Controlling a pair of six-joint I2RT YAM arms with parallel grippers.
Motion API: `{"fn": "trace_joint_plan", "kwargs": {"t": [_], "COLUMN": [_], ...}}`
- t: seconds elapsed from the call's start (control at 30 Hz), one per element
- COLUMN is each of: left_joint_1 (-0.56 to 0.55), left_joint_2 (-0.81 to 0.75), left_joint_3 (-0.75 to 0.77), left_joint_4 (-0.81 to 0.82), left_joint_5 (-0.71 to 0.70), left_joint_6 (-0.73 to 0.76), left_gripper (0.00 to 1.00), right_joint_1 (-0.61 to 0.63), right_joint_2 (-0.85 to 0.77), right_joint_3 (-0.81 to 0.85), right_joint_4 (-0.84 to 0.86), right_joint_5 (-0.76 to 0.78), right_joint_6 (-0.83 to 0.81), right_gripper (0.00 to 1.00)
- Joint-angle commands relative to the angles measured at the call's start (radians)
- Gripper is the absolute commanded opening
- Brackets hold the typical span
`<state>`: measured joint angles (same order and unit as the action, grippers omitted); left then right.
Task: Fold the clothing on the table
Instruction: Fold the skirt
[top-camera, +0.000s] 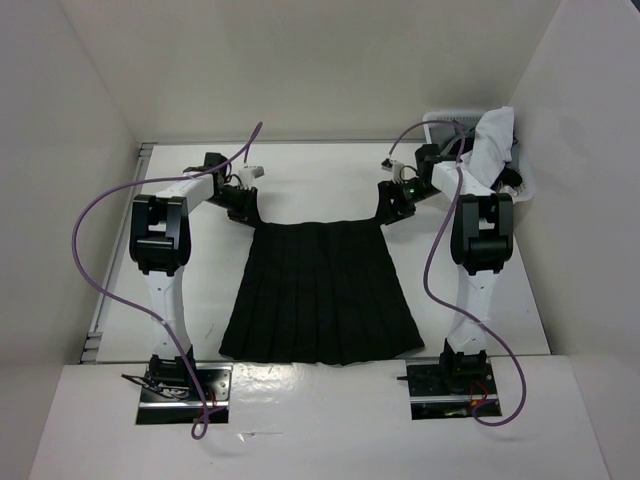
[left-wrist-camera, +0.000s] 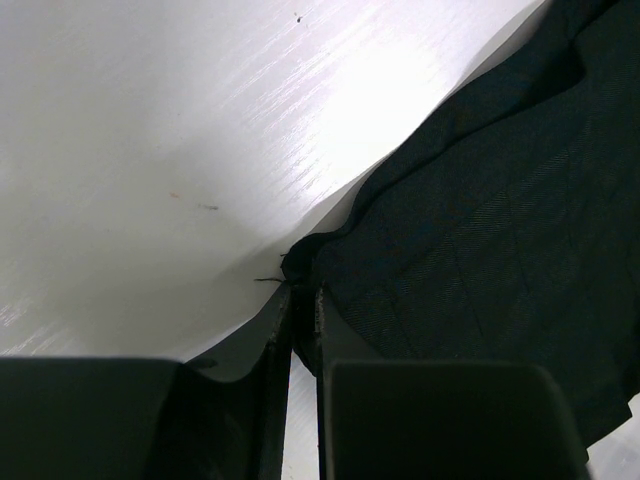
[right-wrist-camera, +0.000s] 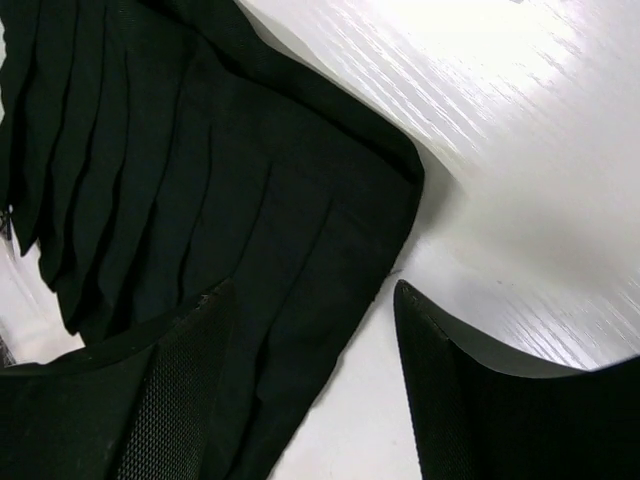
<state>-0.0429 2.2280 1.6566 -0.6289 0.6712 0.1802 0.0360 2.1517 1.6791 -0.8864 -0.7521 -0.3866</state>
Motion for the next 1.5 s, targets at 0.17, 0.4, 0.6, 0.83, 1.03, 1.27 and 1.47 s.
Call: {"fn": "trace_joint_plan", "kwargs": {"t": [0.17, 0.4, 0.6, 0.83, 1.03, 1.27, 1.47], "left_joint_1": [-0.003, -0.003, -0.003, -0.012, -0.012, -0.012, -0.012], "left_joint_2": [-0.01, -0.01, -0.01, -0.001, -0.001, 0.009, 0.009], "left_joint_3": [0.009, 0.019, 0.019, 0.028, 0.037, 0.037, 0.037], "left_joint_4": [-0.015, -0.037, -0.048, -0.048, -0.057, -0.057, -0.066], "left_joint_5": [-0.033, -0.033, -0.033, -0.033, -0.033, -0.033, -0.033], "left_joint_6": [0.022, 0.033, 0.051, 0.06, 0.061, 0.07, 0.07], "left_gripper": [0.0, 0.0, 0.0, 0.0, 0.0, 0.0, 0.0], "right_joint_1": [0.005, 0.005, 0.005, 0.005, 0.005, 0.005, 0.015], "right_joint_2": [0.054, 0.115, 0.169, 0.217, 0.255, 0.255, 0.246], "right_joint_3": [0.079, 0.139, 0.183, 0.24, 0.287, 0.266, 0.257], "right_joint_4": [0.024, 0.052, 0.043, 0.023, -0.008, -0.017, -0.028], "right_joint_5": [-0.021, 0.014, 0.014, 0.014, 0.005, 0.005, -0.006], "right_joint_6": [-0.015, -0.015, -0.015, -0.015, -0.024, -0.034, -0.054], "right_gripper": [0.59, 0.51, 0.47, 0.43, 0.39, 0.37, 0.37]}}
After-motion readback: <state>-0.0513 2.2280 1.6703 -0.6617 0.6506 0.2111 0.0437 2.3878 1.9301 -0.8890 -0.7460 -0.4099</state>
